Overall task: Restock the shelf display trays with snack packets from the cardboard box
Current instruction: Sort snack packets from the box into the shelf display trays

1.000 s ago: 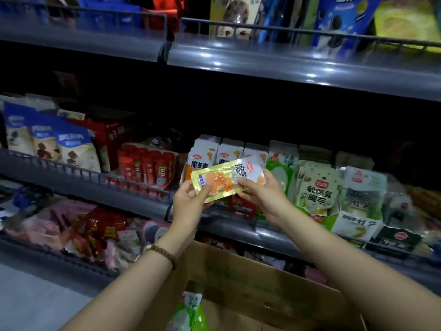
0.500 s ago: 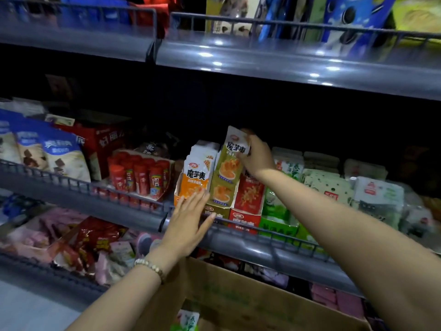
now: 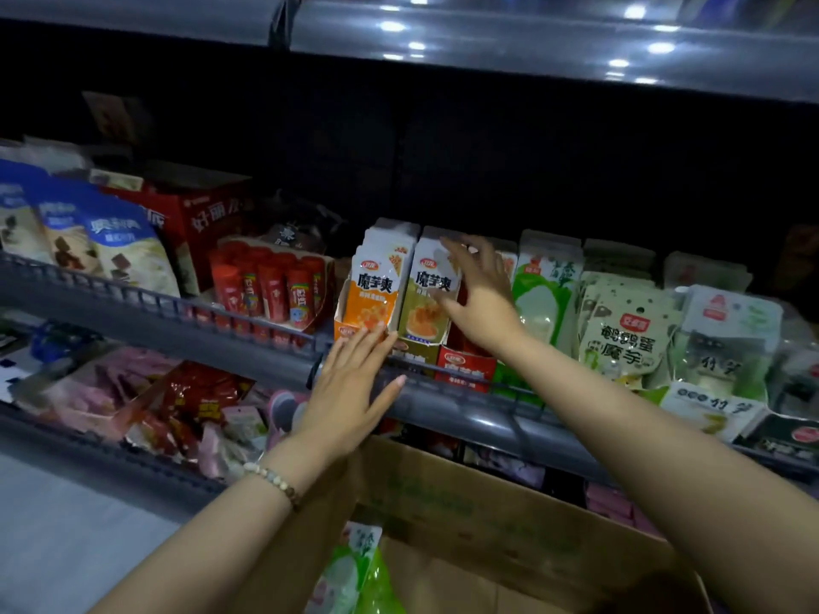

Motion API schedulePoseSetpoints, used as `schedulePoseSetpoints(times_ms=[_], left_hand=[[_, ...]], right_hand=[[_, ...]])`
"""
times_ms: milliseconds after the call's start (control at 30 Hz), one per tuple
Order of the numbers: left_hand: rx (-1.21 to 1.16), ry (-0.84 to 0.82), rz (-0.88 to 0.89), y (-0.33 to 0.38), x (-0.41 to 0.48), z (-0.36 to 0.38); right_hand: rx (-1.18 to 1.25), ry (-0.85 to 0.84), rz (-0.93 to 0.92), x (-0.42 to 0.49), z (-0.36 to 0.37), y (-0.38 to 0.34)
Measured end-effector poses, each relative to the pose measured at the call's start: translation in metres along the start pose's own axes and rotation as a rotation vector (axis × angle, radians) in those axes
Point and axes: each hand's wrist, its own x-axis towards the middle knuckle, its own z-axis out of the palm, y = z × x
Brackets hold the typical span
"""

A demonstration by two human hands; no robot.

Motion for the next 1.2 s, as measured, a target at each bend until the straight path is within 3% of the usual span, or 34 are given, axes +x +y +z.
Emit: schedulePoseSetpoints(times_ms=[267, 333, 467, 567, 700, 1033, 1200], left_hand=[[-0.109, -0.157, -0.138, -0.017, -0.113, 0.008], [-0.145, -0.189, -0.193, -0.023, -0.134, 0.009], [-0.229, -0.274, -0.296, -0.034, -0.159, 0.012], [-0.261, -0.251, -0.328, -0.035, -0.162, 0.013], [-0.373, -0.194, -0.336, -0.030, -0.159, 0.012], [-0.387, -0.185, -0.330, -0.033, -0.160, 0.017], [-0.363, -0.194, -0.334, -0.034, -0.160, 0.017]], right_hand=[[0.652, -0.238, 0.124, -0.135, 0.008, -0.027], [0.795, -0.306, 0.260, -0.175, 0.035, -0.024], [0.777, -0.513, 0.676, -0.243, 0.105, -0.007], [0.770, -0.636, 0.969, -0.274, 0.147, 0.004], [0.770, -0.812, 1.205, -0.293, 0.190, 0.004], [0.722, -0.542, 1.358, -0.306, 0.250, -0.020], [0.710, -0.506, 1.261, -0.318, 0.242, -0.018]])
